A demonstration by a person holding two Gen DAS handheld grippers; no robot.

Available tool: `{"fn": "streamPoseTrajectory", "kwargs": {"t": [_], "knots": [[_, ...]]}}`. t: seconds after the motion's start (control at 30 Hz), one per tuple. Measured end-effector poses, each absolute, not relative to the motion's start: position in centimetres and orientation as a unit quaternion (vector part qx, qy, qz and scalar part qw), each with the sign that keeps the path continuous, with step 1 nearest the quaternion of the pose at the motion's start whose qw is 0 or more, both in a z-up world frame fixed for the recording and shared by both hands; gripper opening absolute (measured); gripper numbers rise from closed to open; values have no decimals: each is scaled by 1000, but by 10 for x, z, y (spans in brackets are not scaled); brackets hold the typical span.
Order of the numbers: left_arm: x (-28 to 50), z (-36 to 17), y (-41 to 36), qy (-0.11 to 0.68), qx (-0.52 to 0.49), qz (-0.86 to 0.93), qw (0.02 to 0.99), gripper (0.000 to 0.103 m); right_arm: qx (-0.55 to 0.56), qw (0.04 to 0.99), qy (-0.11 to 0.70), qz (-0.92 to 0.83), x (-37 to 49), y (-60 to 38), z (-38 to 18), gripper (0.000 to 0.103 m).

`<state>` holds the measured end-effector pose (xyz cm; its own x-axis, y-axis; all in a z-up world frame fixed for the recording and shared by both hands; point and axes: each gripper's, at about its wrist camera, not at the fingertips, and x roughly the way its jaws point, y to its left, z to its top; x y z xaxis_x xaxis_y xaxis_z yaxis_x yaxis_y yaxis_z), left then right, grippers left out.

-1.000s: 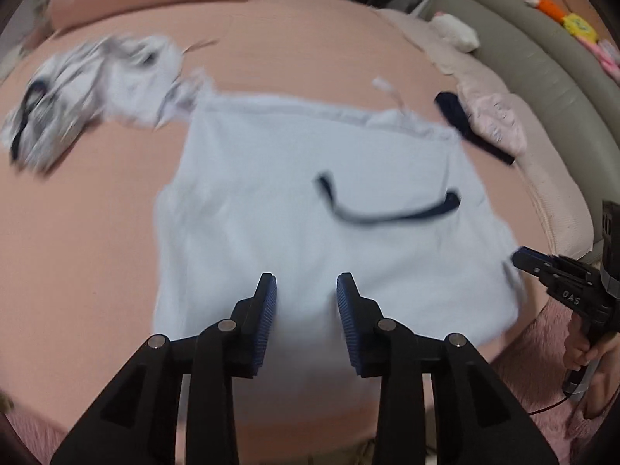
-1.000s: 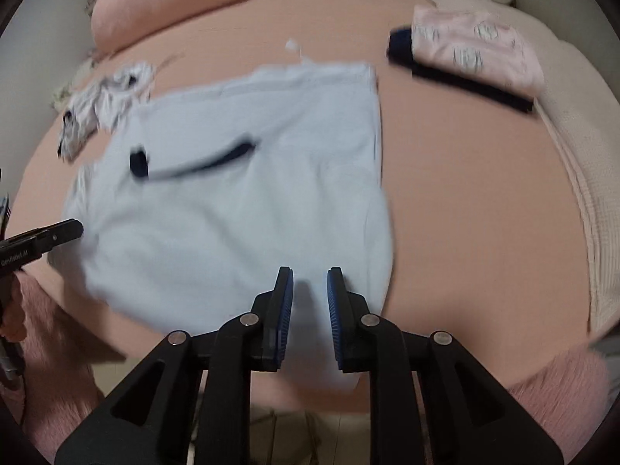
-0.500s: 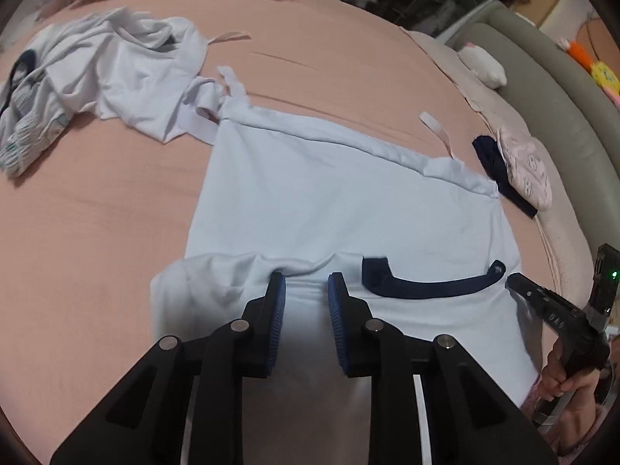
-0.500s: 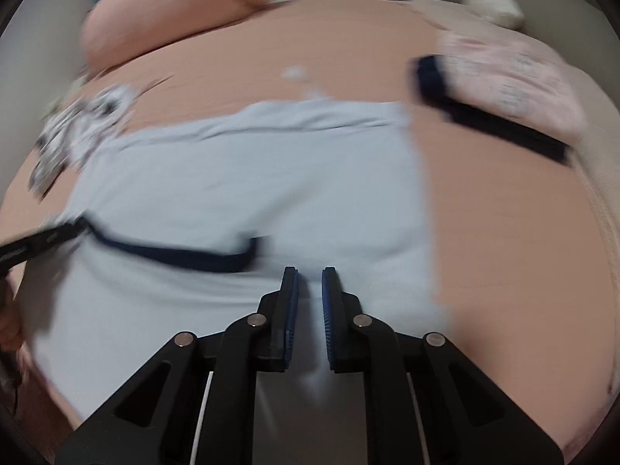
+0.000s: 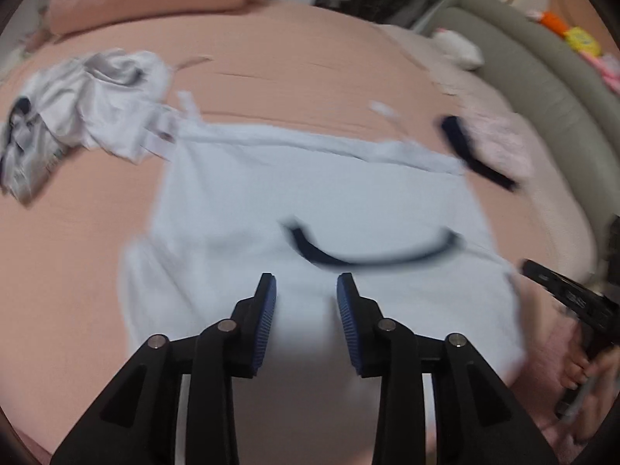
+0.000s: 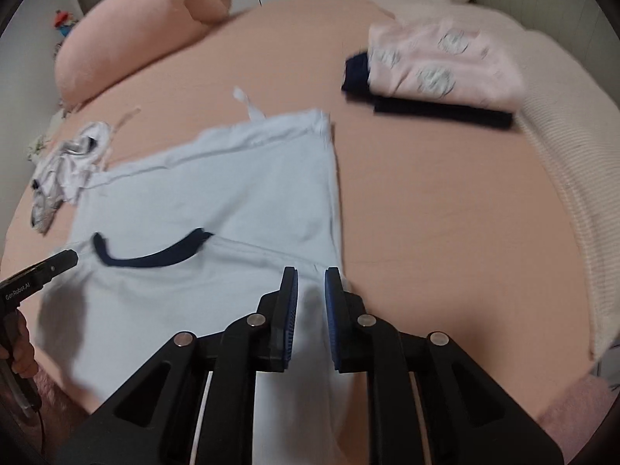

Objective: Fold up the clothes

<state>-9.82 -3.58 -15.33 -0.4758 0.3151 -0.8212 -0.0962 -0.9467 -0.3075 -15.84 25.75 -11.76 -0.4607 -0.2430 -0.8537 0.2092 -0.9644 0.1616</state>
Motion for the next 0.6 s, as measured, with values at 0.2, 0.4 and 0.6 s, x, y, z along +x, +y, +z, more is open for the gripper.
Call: {"fn": "streamPoseTrajectory", "kwargs": {"t": [0.2,0.4,0.6], "knots": [[-66,-173,3,-88,-512,842,145,36,536,166,-25,-827,-110,272,-127,15],[-54,-168,-24,-42,-534,843,39,36,565,67,27,-822,-110,292,-154,17],[-31,-165,-80,-82,-538,839,-25,36,557,117,-28,-822,-103,297,-138,19]]}}
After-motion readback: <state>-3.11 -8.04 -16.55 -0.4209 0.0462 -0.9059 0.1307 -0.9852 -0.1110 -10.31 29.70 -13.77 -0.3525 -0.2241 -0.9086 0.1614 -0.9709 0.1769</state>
